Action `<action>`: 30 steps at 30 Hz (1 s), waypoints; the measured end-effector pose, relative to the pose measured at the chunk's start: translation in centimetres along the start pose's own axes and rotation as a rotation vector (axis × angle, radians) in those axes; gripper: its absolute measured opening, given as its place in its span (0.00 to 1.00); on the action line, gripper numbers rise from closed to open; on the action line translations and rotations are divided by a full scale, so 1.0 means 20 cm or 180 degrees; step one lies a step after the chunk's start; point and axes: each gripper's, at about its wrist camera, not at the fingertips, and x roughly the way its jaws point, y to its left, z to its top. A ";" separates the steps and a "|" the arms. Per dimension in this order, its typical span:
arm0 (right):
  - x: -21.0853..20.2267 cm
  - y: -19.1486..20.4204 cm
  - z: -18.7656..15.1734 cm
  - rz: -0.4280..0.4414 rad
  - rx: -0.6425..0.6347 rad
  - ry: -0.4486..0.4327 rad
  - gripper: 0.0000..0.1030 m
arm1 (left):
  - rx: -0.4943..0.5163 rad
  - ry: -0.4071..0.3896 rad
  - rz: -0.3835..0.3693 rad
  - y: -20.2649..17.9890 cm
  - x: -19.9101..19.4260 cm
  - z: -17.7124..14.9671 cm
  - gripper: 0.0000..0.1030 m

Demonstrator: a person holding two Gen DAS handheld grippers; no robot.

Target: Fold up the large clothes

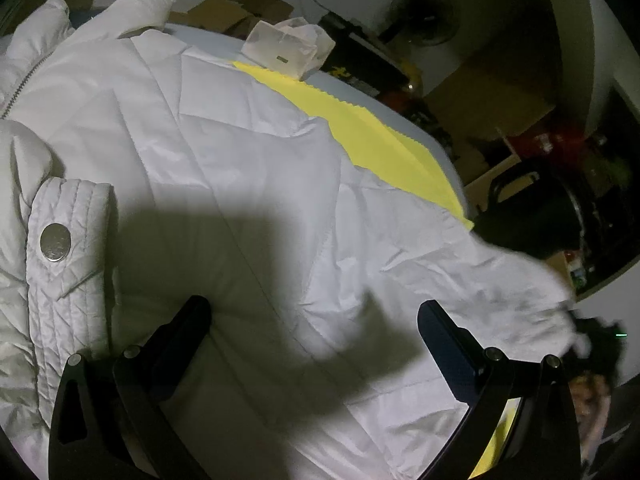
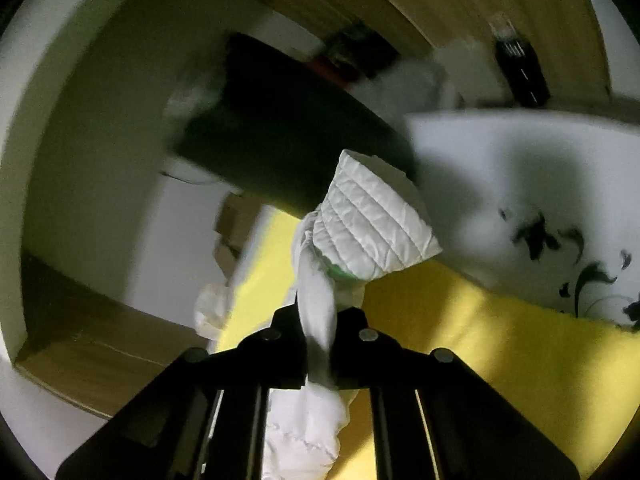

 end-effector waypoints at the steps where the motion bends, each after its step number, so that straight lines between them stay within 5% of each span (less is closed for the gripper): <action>1: -0.05 0.07 0.00 0.0071 -0.0092 -0.0089 0.08 | 0.0030 0.0007 0.0059 -0.01 0.01 0.00 1.00; 4: -0.11 0.32 -0.03 0.0131 -0.0451 -0.0251 0.08 | 0.0019 0.0034 0.0023 -0.02 -0.01 0.01 0.99; 7: -0.16 0.55 -0.09 0.0100 -0.0839 -0.0348 0.08 | -0.0387 -0.0059 -0.0237 0.06 -0.18 0.00 0.98; 15: -0.23 1.25 -0.56 0.0015 -0.2133 -0.0628 0.08 | -0.0649 -0.0814 -0.0238 0.39 -1.16 -0.16 1.00; 18: -0.18 1.50 -0.86 0.0201 -0.2561 -0.0437 0.08 | -0.0679 -0.1136 -0.0151 0.57 -1.51 -0.31 1.00; 23: 0.02 1.92 -1.51 0.0613 -0.3084 0.0321 0.07 | -0.1034 -0.1609 -0.0007 0.96 -1.96 -0.58 1.00; 30: 0.49 2.07 -2.38 0.0527 -0.3738 0.1219 0.06 | -0.1588 -0.1992 0.0032 1.33 -2.32 -0.99 1.00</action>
